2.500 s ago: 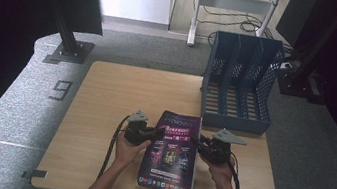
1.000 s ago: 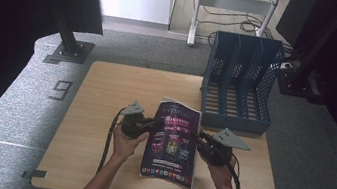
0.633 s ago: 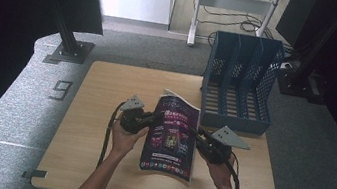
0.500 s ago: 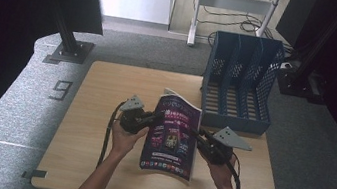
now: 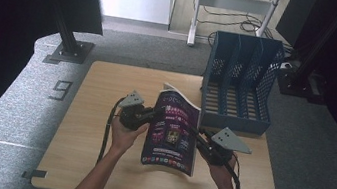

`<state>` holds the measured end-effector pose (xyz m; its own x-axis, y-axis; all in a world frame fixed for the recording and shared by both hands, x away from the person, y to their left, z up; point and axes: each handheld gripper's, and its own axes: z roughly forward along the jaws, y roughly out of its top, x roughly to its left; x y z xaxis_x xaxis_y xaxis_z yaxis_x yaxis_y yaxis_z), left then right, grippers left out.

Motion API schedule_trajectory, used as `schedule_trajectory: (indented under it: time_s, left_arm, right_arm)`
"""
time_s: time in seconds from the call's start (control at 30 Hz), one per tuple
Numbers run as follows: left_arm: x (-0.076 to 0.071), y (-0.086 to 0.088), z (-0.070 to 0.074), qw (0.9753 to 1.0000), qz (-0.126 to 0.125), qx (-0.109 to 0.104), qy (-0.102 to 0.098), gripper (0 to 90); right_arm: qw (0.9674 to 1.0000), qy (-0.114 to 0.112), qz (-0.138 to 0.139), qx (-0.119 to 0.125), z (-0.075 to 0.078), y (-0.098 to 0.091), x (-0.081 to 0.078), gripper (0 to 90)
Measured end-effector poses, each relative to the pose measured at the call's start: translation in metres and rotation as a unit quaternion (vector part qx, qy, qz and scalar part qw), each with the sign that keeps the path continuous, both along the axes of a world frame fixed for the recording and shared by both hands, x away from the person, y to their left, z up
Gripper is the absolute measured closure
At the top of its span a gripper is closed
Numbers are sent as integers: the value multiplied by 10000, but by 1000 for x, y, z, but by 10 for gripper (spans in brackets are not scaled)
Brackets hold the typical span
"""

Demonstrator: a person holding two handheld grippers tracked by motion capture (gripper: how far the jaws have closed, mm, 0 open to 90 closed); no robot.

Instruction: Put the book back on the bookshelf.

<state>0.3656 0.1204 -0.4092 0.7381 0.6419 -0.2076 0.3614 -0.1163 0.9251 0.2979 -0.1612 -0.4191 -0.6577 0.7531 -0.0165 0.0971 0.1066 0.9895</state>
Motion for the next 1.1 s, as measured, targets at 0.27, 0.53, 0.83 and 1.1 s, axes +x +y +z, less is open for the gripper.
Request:
schedule_trajectory:
  time_s: [0.27,0.53,0.83,1.1]
  left_arm:
    - [-3,-3,-5,9999,-98,95,41,867]
    - [1,-5,-8,9999,-70,88,62,868]
    - [17,-13,6,9998,-80,199,-17,868]
    - [7,-6,0,9999,-97,125,-6,866]
  right_arm:
    - [9999,-114,9,-39,-6,-6,-6,795]
    - [9999,-105,-8,-25,-11,-8,-5,800]
    - [9996,-216,-128,101,-10,-11,4,802]
    - [9996,-256,-49,90,-16,-9,-1,806]
